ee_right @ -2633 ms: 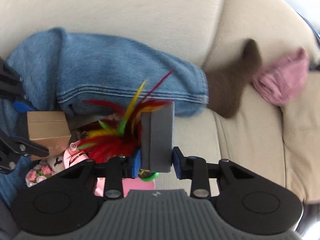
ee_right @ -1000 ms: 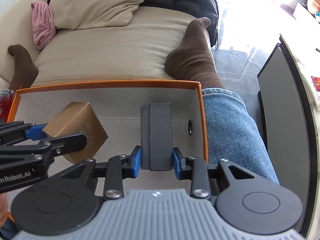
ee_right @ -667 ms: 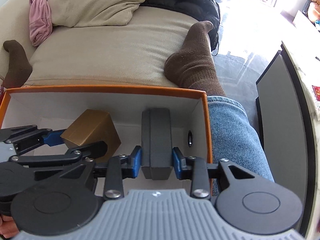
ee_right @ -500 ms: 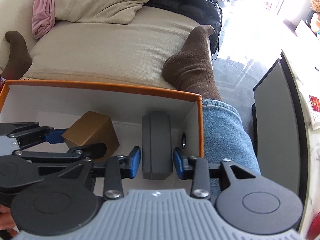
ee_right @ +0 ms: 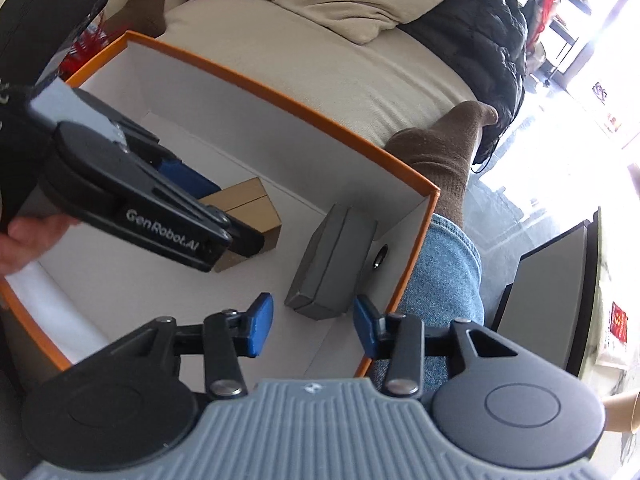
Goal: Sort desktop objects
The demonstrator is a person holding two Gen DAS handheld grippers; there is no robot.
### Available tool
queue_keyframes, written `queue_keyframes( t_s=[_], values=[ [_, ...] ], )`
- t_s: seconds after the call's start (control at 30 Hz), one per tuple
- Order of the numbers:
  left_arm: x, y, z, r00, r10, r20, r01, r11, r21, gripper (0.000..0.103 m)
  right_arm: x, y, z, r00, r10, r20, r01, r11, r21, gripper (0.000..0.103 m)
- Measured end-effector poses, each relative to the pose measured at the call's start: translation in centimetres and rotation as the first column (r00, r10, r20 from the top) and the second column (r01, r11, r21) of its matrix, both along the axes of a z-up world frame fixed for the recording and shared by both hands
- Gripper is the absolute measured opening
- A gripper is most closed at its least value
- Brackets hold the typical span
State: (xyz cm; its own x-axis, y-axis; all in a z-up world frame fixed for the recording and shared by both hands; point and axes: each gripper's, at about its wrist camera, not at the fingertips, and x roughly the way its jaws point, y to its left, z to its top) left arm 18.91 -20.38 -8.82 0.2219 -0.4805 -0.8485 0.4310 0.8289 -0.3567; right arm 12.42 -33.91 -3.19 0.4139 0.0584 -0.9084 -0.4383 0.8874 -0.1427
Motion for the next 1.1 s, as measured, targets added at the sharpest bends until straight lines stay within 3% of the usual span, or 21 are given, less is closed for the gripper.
queue_keyframes(
  t_s=[0.07, 0.13, 0.33, 0.7, 0.9, 1.1],
  values=[
    [-0.4, 0.2, 0.4, 1.0, -0.022, -0.012, 0.023, 1.0, 0.02, 0.065, -0.2, 0.0, -0.1, 1.0, 0.02, -0.017, -0.02, 1.0, 0.002, 0.028],
    [-0.6, 0.6, 0.7, 0.999, -0.037, -0.023, 0.038, 0.999, 0.023, 0.051, -0.4, 0.3, -0.3, 0.999, 0.037, -0.037, -0.037, 0.999, 0.008, 0.022],
    [0.1, 0.3, -0.2, 0.999, -0.031, -0.044, 0.03, 0.999, -0.022, 0.035, 0.1, 1.1, -1.9, 0.998, 0.024, -0.066, -0.024, 1.0, -0.008, 0.019],
    [2.0, -1.5, -1.8, 0.988, 0.034, -0.153, -0.054, 0.99, -0.132, 0.031, 1.7, 0.4, -2.5, 1.0, -0.027, -0.002, 0.027, 0.998, 0.062, 0.017],
    [2.2, -2.4, -2.7, 0.978, 0.051, -0.2, -0.082, 0.986, -0.146, 0.031, 1.6, 0.3, -2.3, 1.0, -0.017, -0.013, 0.018, 0.997, 0.075, 0.018],
    [1.0, -0.4, 0.6, 0.996, 0.087, -0.036, -0.091, 0.988, -0.125, 0.031, 0.6, 0.4, -2.1, 1.0, -0.01, -0.019, 0.012, 0.997, 0.077, 0.019]
  ],
)
